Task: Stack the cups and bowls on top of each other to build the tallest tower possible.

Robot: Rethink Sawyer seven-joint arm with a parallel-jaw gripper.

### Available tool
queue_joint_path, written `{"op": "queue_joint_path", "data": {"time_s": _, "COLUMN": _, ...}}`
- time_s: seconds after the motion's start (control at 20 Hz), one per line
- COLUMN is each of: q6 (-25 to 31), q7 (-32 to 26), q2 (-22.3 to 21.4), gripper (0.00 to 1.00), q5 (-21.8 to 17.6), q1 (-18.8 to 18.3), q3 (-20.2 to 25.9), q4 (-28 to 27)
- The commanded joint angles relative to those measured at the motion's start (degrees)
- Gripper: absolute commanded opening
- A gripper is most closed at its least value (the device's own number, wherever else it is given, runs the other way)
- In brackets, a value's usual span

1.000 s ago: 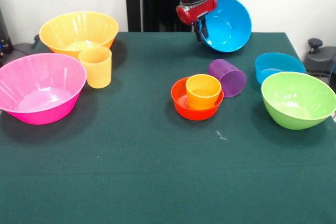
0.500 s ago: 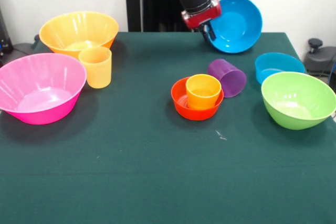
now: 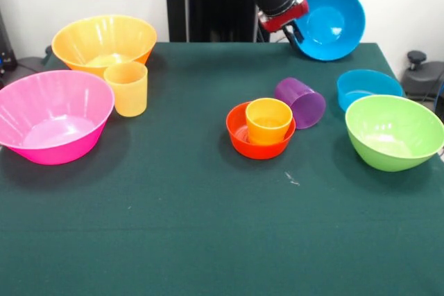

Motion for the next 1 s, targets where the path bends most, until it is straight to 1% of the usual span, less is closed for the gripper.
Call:
{"op": "queue_joint_path", "data": {"time_s": 0.05, "q6": -2.31, "q7": 6.92, "q2": 0.96, "gripper": 0.00, "q5": -1.21, "q1": 3.94, "q3": 2.32, "q4": -4.53}}
{"op": "queue_joint_path", "data": {"time_s": 0.1, "q6": -5.14, "q7": 7.03, "q2": 0.08, "gripper": 0.00, "q5": -2.36, "q1": 5.31, "q3": 1.37, "q4": -4.61}}
{"op": "queue_joint_path", "data": {"time_s": 0.15, "q6": -9.67, "q7": 7.44, "q2": -1.58, "gripper": 0.00, "q5": -3.54, "q1": 8.05, "q3": -0.64, "q4": -4.71}}
{"op": "queue_joint_path", "data": {"time_s": 0.2, "q6": -16.60, "q7": 7.73, "q2": -3.69, "gripper": 0.00, "q5": -4.41, "q1": 12.18, "q3": -4.14, "q4": -4.87}}
{"op": "queue_joint_path", "data": {"time_s": 0.25, "q6": -25.27, "q7": 7.34, "q2": -5.03, "gripper": 0.00, "q5": -4.09, "q1": 16.84, "q3": -8.65, "q4": -4.90}}
{"op": "queue_joint_path", "data": {"time_s": 0.3, "q6": -33.81, "q7": 5.87, "q2": -5.43, "gripper": 0.00, "q5": -2.62, "q1": 20.63, "q3": -12.66, "q4": -4.71}}
{"op": "queue_joint_path", "data": {"time_s": 0.35, "q6": -42.33, "q7": 3.96, "q2": -5.39, "gripper": 0.00, "q5": 0.08, "q1": 24.23, "q3": -16.41, "q4": -4.24}}
{"op": "queue_joint_path", "data": {"time_s": 0.4, "q6": -52.02, "q7": 0.93, "q2": -4.63, "gripper": 0.00, "q5": 3.66, "q1": 27.84, "q3": -20.03, "q4": -3.69}}
{"op": "queue_joint_path", "data": {"time_s": 0.45, "q6": -60.86, "q7": -1.63, "q2": -3.18, "gripper": 0.00, "q5": 6.76, "q1": 30.37, "q3": -22.43, "q4": -3.48}}
{"op": "queue_joint_path", "data": {"time_s": 0.5, "q6": -68.64, "q7": -3.25, "q2": -1.32, "gripper": 0.00, "q5": 9.17, "q1": 31.73, "q3": -23.65, "q4": -3.38}}
{"op": "queue_joint_path", "data": {"time_s": 0.55, "q6": -74.79, "q7": -4.16, "q2": 0.48, "gripper": 0.00, "q5": 10.71, "q1": 32.36, "q3": -24.25, "q4": -3.47}}
{"op": "queue_joint_path", "data": {"time_s": 0.6, "q6": -78.36, "q7": -3.66, "q2": 1.76, "gripper": 0.00, "q5": 11.77, "q1": 33.34, "q3": -24.93, "q4": -3.85}}
{"op": "queue_joint_path", "data": {"time_s": 0.7, "q6": -83.52, "q7": -2.19, "q2": 3.75, "gripper": 0.00, "q5": 14.37, "q1": 35.20, "q3": -26.13, "q4": -4.52}}
{"op": "queue_joint_path", "data": {"time_s": 0.8, "q6": -91.16, "q7": -1.89, "q2": 6.01, "gripper": 0.00, "q5": 18.08, "q1": 37.07, "q3": -27.24, "q4": -4.94}}
{"op": "queue_joint_path", "data": {"time_s": 0.85, "q6": -93.09, "q7": -1.06, "q2": 6.61, "gripper": 0.00, "q5": 19.53, "q1": 37.86, "q3": -27.69, "q4": -5.00}}
{"op": "queue_joint_path", "data": {"time_s": 0.95, "q6": -93.59, "q7": 0.15, "q2": 6.75, "gripper": 0.00, "q5": 21.55, "q1": 39.70, "q3": -28.73, "q4": -4.94}}
{"op": "queue_joint_path", "data": {"time_s": 1.0, "q6": -94.47, "q7": 1.50, "q2": 7.07, "gripper": 1.00, "q5": 22.71, "q1": 41.15, "q3": -29.78, "q4": -5.26}}
